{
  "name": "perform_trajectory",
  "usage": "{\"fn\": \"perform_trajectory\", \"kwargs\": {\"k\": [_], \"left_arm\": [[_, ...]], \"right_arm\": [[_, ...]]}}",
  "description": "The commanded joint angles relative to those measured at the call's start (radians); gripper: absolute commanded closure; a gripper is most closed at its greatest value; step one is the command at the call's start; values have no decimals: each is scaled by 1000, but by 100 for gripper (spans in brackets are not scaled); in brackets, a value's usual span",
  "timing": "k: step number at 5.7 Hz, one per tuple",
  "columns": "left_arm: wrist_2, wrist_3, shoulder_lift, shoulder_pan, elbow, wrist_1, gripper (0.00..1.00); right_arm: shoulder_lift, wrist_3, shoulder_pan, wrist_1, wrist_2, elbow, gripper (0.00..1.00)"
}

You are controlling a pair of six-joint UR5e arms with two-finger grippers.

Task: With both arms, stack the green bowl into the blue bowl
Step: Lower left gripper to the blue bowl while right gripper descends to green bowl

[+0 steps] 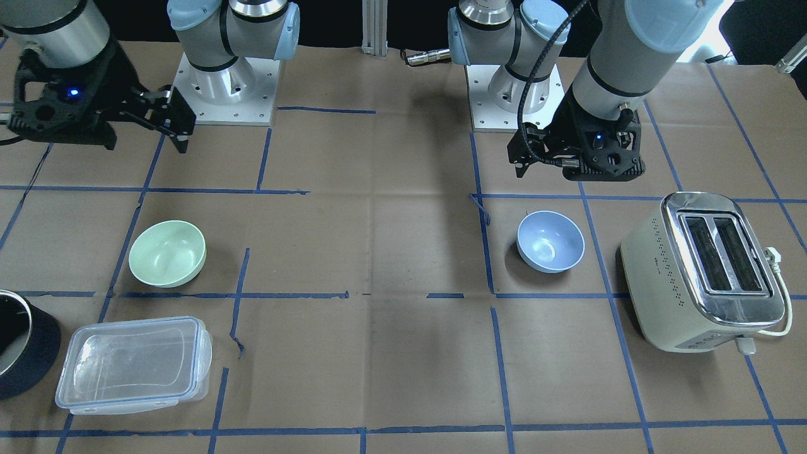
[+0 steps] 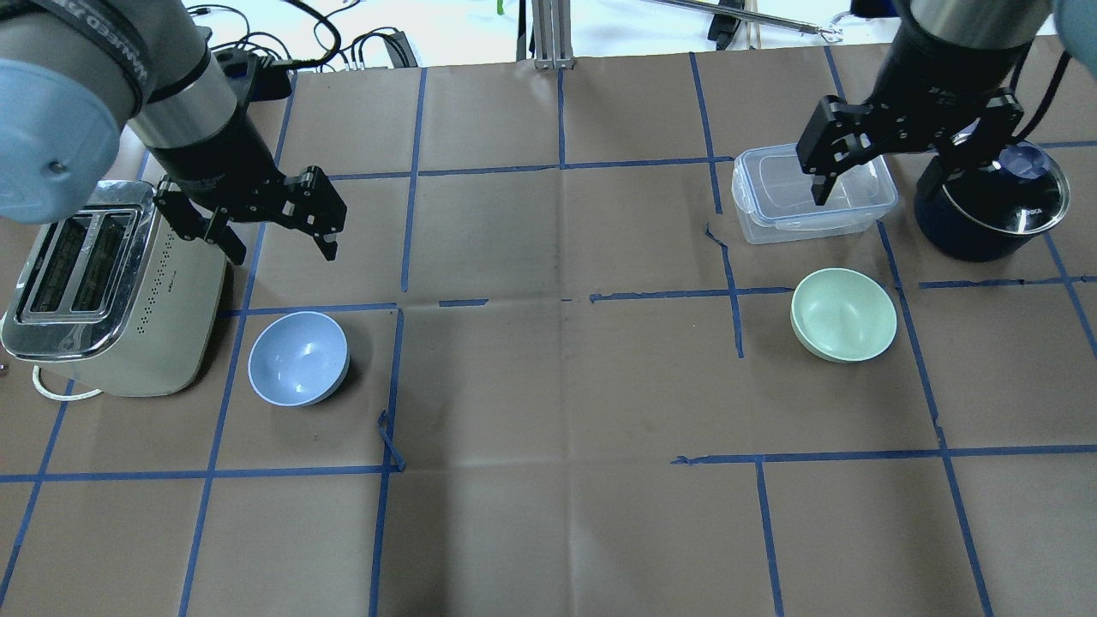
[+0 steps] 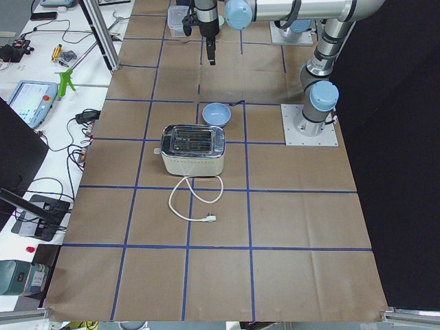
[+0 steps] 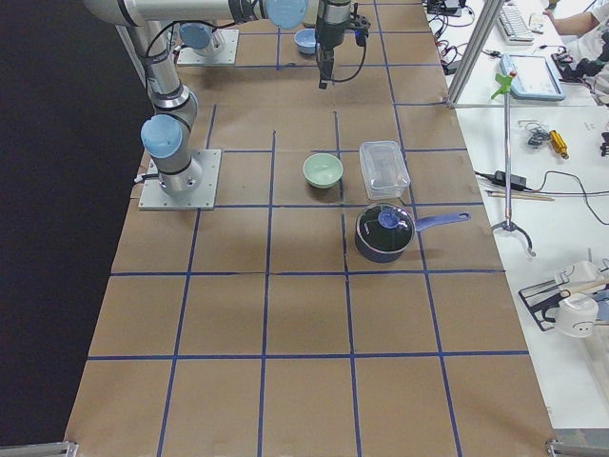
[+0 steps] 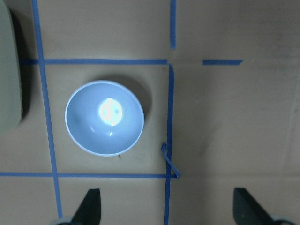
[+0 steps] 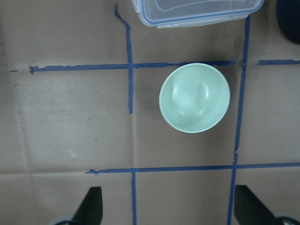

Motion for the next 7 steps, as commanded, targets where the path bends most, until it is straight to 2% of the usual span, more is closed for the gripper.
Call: {"fn": "perform_trajectory", "kwargs": {"k": [1, 2, 3, 4, 5, 6, 7], "left_arm": [[4, 4, -97, 45, -216, 285, 2], [-5, -2, -210, 34, -237, 401, 3], [-9, -7, -258, 8, -250, 428, 8], [-5, -8, -264, 9, -300, 487, 8], [-2, -8, -274, 12, -305, 495, 23], [3, -19, -280, 24, -287, 494, 83], [3, -31, -279, 25, -283, 489, 99]], "right_arm": [[1, -293, -267, -5, 13, 60, 0], [10, -337, -345, -95, 15, 133, 0], [5, -322, -341, -241, 6, 246, 0], [17, -261, -329, -405, 7, 355, 0], [48, -245, -292, -524, 4, 417, 0], [100, -189, -270, -568, 6, 440, 0], [172, -178, -243, -638, 7, 448, 0]]}}
